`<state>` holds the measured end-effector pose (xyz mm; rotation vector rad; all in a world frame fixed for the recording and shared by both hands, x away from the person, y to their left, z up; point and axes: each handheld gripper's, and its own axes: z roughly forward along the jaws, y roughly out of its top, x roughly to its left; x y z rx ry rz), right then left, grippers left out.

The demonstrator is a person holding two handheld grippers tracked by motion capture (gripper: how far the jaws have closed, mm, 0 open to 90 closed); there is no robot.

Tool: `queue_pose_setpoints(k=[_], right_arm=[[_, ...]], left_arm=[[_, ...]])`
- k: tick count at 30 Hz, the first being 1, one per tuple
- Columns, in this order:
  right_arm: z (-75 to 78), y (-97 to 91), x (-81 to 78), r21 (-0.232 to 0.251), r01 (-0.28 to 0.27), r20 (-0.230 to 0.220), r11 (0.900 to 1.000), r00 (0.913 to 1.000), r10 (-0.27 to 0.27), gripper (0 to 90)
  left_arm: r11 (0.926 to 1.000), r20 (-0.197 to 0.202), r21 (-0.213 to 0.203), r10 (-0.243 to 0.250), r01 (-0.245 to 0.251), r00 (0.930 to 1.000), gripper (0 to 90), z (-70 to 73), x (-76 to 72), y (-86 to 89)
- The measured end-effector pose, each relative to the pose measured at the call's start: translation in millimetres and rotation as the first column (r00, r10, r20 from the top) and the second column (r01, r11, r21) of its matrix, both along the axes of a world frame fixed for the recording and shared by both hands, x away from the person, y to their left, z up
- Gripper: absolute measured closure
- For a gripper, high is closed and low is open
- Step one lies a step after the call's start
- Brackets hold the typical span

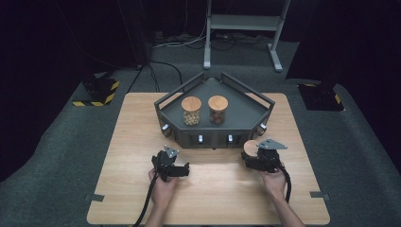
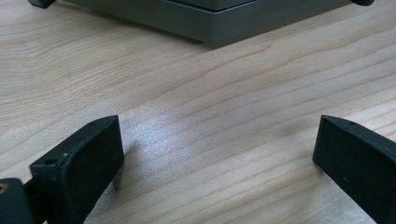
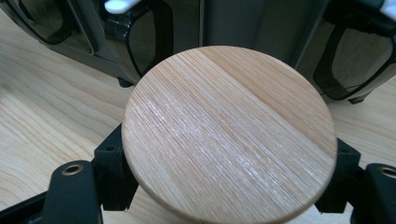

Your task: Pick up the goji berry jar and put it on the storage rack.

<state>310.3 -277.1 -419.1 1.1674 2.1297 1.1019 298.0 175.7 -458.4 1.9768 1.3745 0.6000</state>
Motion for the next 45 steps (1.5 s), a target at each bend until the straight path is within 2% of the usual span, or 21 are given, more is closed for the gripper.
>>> queue_pose_setpoints(k=[21, 32, 34, 45], right_arm=[[33.7, -13.5, -5.9, -0.016, -0.057, 0.014, 0.9982, 0.9982, 0.058, 25.6], [47.8, -20.5, -4.3, -0.012, -0.071, 0.003, 0.9974, 0.9974, 0.071, 25.6], [51.8, -23.4, -4.2, 0.005, -0.072, 0.001, 0.9974, 0.9974, 0.072, 25.6], [71.3, -26.2, -4.7, 0.010, -0.097, 0.012, 0.9953, 0.9952, 0.097, 25.6]], left_arm=[[1.0000, 0.000, 0.000, 0.000, 0.000, 1.0000, 1.8, 0.0, 0.0, 0.0], [1.0000, 0.000, 0.000, 0.000, 0.000, 1.0000, 1.8, 0.0, 0.0, 0.0], [1.0000, 0.000, 0.000, 0.000, 0.000, 1.0000, 1.8, 0.1, 0.0, 0.0], [1.0000, 0.000, 0.000, 0.000, 0.000, 1.0000, 1.8, 0.0, 0.0, 0.0]])
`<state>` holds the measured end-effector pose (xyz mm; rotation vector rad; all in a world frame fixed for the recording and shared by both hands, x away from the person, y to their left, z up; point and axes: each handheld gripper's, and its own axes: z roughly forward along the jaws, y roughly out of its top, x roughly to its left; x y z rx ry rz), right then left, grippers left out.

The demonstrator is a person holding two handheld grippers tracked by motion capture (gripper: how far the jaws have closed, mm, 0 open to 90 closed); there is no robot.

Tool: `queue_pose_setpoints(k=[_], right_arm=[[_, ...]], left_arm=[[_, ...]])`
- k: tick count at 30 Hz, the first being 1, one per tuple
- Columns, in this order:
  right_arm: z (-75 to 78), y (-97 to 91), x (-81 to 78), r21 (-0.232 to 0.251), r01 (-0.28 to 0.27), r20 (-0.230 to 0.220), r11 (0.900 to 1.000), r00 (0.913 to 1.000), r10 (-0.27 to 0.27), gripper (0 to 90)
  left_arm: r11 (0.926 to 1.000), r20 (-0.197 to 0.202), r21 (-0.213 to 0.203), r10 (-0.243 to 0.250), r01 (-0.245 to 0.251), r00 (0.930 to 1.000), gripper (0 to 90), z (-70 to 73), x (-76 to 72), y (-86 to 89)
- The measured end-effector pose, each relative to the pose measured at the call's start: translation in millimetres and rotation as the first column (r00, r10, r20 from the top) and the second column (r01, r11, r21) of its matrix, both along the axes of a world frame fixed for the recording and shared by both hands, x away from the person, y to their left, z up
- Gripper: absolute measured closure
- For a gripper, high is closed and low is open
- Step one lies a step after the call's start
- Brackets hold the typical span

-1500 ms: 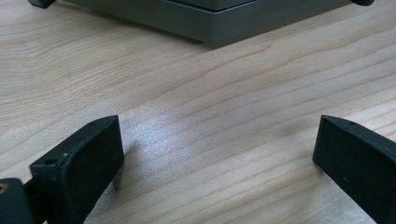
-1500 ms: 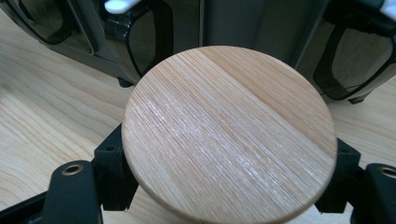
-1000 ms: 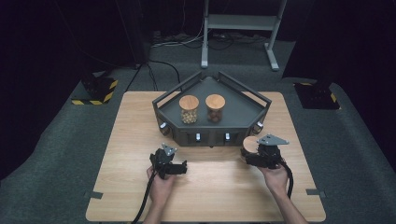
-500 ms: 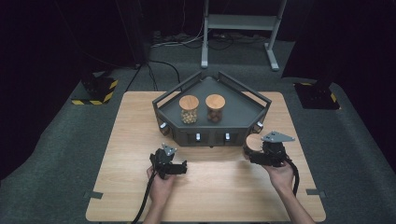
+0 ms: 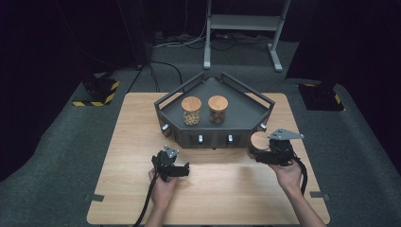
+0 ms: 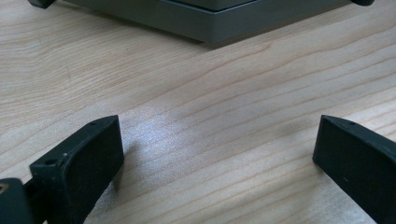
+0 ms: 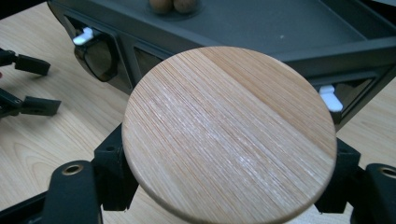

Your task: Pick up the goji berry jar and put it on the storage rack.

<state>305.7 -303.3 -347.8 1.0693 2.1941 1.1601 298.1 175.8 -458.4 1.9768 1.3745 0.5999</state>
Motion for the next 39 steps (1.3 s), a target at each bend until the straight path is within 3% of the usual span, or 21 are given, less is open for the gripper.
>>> queue_pose_setpoints(k=[13, 39], right_arm=[[31.5, 4.3, 3.0, -0.019, -0.039, 0.010, 0.9991, 0.9992, 0.039, 25.7], [68.5, 12.5, 19.2, -0.021, -0.049, 0.004, 0.9986, 0.9988, 0.049, 25.7]], left_arm=[[1.0000, 0.000, 0.000, 0.000, 0.000, 1.0000, 1.8, 0.0, 0.0, 0.0], [1.0000, 0.000, 0.000, 0.000, 0.000, 1.0000, 1.8, 0.0, 0.0, 0.0]])
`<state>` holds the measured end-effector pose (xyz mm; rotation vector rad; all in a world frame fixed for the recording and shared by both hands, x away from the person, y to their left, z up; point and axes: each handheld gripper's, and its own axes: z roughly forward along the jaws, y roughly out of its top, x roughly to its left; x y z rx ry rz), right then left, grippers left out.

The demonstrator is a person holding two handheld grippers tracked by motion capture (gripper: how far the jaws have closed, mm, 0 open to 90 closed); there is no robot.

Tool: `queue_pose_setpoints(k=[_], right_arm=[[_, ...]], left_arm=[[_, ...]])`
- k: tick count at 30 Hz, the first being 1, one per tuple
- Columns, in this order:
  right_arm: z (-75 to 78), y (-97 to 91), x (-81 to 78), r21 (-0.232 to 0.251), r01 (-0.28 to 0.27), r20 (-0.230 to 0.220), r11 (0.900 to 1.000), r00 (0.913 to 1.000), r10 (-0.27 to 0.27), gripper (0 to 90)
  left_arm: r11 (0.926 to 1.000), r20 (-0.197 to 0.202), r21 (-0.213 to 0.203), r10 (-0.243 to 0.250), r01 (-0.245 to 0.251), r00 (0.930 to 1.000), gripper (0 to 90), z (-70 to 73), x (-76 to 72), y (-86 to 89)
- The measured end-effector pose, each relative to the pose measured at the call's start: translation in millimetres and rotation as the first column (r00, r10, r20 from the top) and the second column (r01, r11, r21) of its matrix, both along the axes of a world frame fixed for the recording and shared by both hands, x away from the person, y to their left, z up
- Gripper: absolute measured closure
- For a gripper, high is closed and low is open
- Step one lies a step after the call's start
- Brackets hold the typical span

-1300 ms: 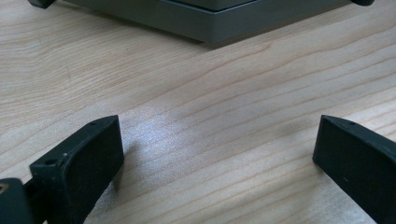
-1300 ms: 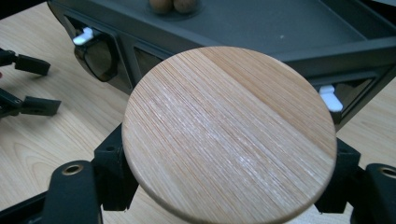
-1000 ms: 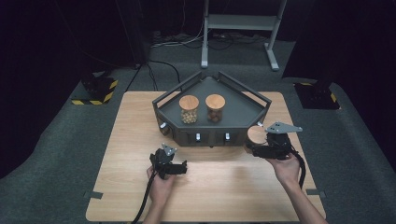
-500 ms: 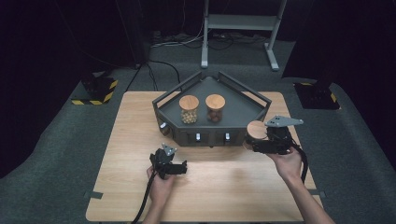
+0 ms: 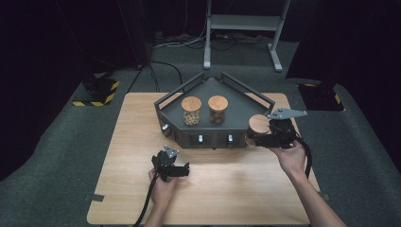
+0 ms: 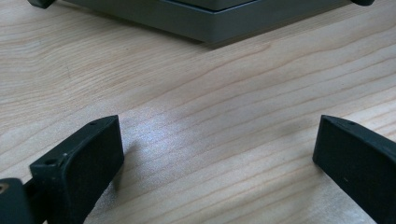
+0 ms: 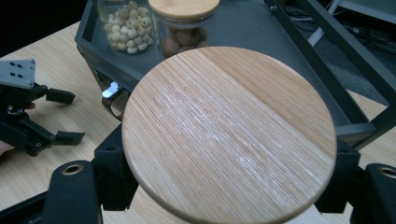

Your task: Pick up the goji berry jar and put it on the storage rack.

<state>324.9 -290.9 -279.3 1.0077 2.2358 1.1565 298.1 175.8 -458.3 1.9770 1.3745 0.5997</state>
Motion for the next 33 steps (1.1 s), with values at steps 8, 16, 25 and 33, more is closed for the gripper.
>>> queue_pose_setpoints(k=[8, 16, 25, 33], right_arm=[[8.7, 5.1, 10.9, -0.004, 0.007, -0.012, 1.0000, 0.9999, -0.007, 25.7], [20.2, 14.8, 22.7, -0.011, 0.019, -0.006, 0.9998, 0.9998, -0.019, 25.7], [28.2, 31.1, 34.3, -0.036, 0.035, 0.013, 0.9987, 0.9993, -0.035, 25.7], [29.4, 38.2, 44.3, -0.038, 0.062, 0.010, 0.9974, 0.9980, -0.062, 25.7]], left_arm=[[1.0000, 0.000, 0.000, 0.000, 0.000, 1.0000, 1.8, 0.0, 0.0, 0.0], [1.0000, 0.000, 0.000, 0.000, 0.000, 1.0000, 1.8, 0.0, 0.0, 0.0], [1.0000, 0.000, 0.000, 0.000, 0.000, 1.0000, 1.8, 0.0, 0.0, 0.0], [1.0000, 0.001, 0.001, 0.000, 0.000, 1.0000, 1.9, 0.0, -0.2, -0.2]])
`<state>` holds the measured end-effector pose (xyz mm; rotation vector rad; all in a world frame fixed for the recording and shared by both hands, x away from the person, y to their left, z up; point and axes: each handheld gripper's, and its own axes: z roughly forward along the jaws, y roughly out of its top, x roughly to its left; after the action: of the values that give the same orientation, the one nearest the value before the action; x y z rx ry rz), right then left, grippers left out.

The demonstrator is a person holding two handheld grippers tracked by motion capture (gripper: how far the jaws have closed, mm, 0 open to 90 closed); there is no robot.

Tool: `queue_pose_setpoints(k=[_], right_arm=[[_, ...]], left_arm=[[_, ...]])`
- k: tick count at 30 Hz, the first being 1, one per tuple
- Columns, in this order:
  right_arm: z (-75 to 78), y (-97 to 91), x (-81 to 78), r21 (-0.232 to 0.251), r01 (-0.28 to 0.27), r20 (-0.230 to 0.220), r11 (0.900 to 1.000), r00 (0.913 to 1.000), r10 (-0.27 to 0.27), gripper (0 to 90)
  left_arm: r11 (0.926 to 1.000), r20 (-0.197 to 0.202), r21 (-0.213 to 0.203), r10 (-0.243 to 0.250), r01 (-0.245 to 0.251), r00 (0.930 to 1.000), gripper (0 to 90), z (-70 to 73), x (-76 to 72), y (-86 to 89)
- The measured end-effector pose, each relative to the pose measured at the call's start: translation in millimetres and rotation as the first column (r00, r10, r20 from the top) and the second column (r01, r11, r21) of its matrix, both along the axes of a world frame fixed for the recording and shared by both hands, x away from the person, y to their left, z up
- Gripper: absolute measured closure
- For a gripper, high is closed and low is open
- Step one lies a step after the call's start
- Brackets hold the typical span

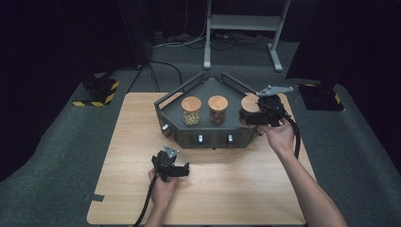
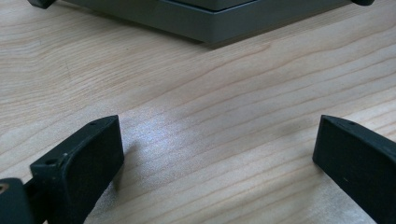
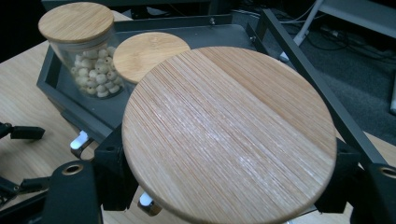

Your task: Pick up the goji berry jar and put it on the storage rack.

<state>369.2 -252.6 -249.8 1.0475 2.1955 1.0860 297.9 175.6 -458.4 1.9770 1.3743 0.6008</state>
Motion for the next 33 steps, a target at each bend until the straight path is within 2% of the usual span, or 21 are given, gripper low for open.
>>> queue_pose_setpoints(k=[14, 23, 33], right_arm=[[-6.2, 4.4, 14.4, 0.032, 0.059, -0.022, 0.9978, 0.9981, -0.058, 25.7], [-10.1, 10.9, 22.2, 0.037, 0.082, -0.034, 0.9960, 0.9962, -0.080, 25.7], [-19.6, 21.2, 32.2, 0.039, 0.144, -0.043, 0.9888, 0.9889, -0.142, 25.7]], left_arm=[[1.0000, 0.000, -0.001, 0.001, -0.001, 1.0000, 1.9, 0.0, 0.0, 0.0], [1.0000, 0.000, -0.001, 0.001, -0.001, 1.0000, 1.9, -0.1, -0.1, -0.1], [1.0000, 0.001, -0.002, 0.002, -0.002, 1.0000, 1.9, -0.2, -0.2, -0.3]])
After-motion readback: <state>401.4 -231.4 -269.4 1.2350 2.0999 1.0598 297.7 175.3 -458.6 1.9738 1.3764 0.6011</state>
